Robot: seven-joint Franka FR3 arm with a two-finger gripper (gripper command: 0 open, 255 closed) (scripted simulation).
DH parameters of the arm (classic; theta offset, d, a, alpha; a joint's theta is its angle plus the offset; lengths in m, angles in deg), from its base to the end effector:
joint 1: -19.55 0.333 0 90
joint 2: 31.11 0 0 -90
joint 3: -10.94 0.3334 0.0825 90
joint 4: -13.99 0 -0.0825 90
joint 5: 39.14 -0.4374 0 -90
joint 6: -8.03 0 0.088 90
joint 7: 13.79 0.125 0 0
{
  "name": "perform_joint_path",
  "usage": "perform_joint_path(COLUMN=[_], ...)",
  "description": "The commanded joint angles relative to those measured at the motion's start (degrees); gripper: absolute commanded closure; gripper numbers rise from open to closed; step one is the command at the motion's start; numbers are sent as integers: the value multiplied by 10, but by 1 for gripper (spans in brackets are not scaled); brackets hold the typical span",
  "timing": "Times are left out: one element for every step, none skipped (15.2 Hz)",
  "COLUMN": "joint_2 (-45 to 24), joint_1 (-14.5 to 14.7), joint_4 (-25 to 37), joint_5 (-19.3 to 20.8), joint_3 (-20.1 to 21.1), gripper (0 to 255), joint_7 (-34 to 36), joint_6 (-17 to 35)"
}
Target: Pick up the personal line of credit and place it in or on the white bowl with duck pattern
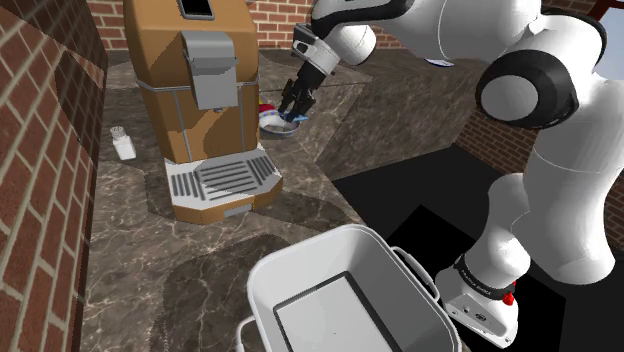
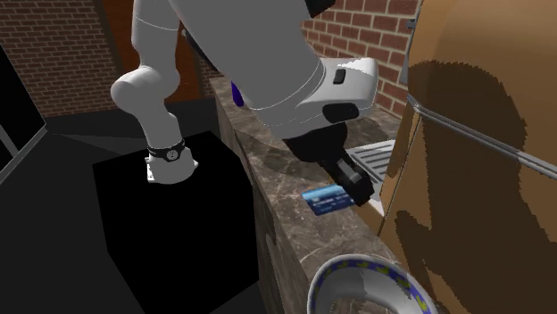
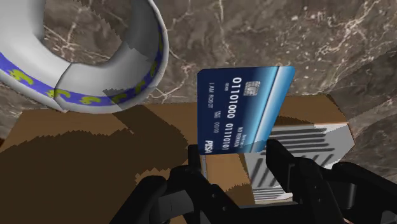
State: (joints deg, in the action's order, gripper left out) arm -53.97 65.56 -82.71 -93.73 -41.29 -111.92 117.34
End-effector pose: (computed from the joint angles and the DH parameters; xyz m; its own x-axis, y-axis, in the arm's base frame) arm 0.7041 0.0602 0.4327 0.2131 0.8075 0.5500 0.9658 -0.2591 0.0062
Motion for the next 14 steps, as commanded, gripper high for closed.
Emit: perform_joint_path(joint_2=[-55, -80, -105, -131, -157, -185, -214, -247, -285, -294, -293, -292, -292, -291], joint_1=[-50, -76, -102, -128, -155, -184, -214, -248, -288, -298, -293, -289, -285, -282], joint_4=[73, 110, 149, 190, 235, 283, 337, 399, 477, 496, 485, 474, 465, 455], joint_5=[-28, -39, -50, -60, -71, -81, -91, -101, -112, -114, -114, -114, -114, -115], joint_3=[15, 24, 32, 40, 49, 58, 68, 78, 90, 94, 93, 93, 93, 93], gripper=[255, 255, 255, 255, 255, 255, 255, 255, 255, 255, 255, 255, 255, 255], joint_7=[0, 2, 6, 12, 20, 30, 42, 59, 81, 87, 81, 76, 70, 65], joint_6=[-41, -58, -75, -91, -107, -123, -140, -157, -176, -181, -175, -169, -164, -158])
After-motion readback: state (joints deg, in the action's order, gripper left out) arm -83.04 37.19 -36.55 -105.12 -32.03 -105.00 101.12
